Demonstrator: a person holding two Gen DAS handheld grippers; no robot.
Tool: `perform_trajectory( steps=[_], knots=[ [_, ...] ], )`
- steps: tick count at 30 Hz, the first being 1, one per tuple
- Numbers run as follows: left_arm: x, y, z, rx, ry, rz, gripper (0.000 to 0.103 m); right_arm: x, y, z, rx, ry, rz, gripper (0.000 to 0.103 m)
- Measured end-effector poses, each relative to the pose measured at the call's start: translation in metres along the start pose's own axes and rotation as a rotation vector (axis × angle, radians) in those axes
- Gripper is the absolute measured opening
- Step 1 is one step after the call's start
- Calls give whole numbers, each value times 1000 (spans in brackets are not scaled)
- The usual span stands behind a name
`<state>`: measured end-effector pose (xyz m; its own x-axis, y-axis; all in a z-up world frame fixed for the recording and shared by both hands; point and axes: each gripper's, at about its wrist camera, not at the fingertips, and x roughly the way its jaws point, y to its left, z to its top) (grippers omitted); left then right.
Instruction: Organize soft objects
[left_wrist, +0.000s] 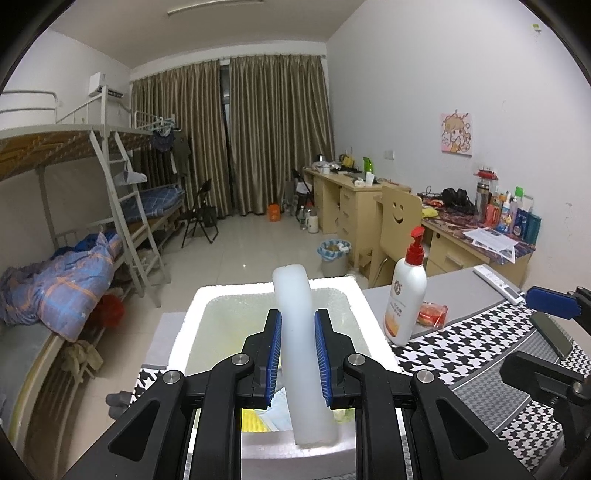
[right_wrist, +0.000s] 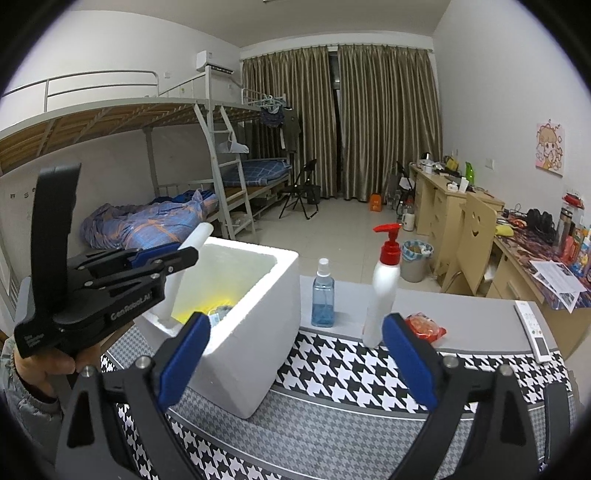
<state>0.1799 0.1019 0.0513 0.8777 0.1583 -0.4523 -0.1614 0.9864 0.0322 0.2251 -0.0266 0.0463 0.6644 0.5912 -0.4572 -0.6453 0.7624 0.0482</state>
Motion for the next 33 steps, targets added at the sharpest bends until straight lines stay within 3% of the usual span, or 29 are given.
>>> perform_trajectory(
  steps=[11, 14, 19, 22, 27, 33],
  knots=[
    [16, 1, -1, -11, 35, -5, 21, 0, -6, -2, 8, 8, -11, 96],
    [20, 2, -1, -11, 43, -2, 28, 0, -8, -4, 14, 14, -12, 97],
    [19, 2, -3, -13, 35, -8, 77, -2, -8, -5, 15, 8, -13, 96],
    [16, 1, -4, -3, 20, 12, 92, -3, -8, -5, 15, 6, -8, 96],
    [6, 2, -4, -12, -3, 18, 100, -5, -7, -5, 16, 5, -6, 96],
    [-10, 1, -4, -13, -29, 14, 102, -10, -5, -5, 14, -4, 1, 96]
  ],
)
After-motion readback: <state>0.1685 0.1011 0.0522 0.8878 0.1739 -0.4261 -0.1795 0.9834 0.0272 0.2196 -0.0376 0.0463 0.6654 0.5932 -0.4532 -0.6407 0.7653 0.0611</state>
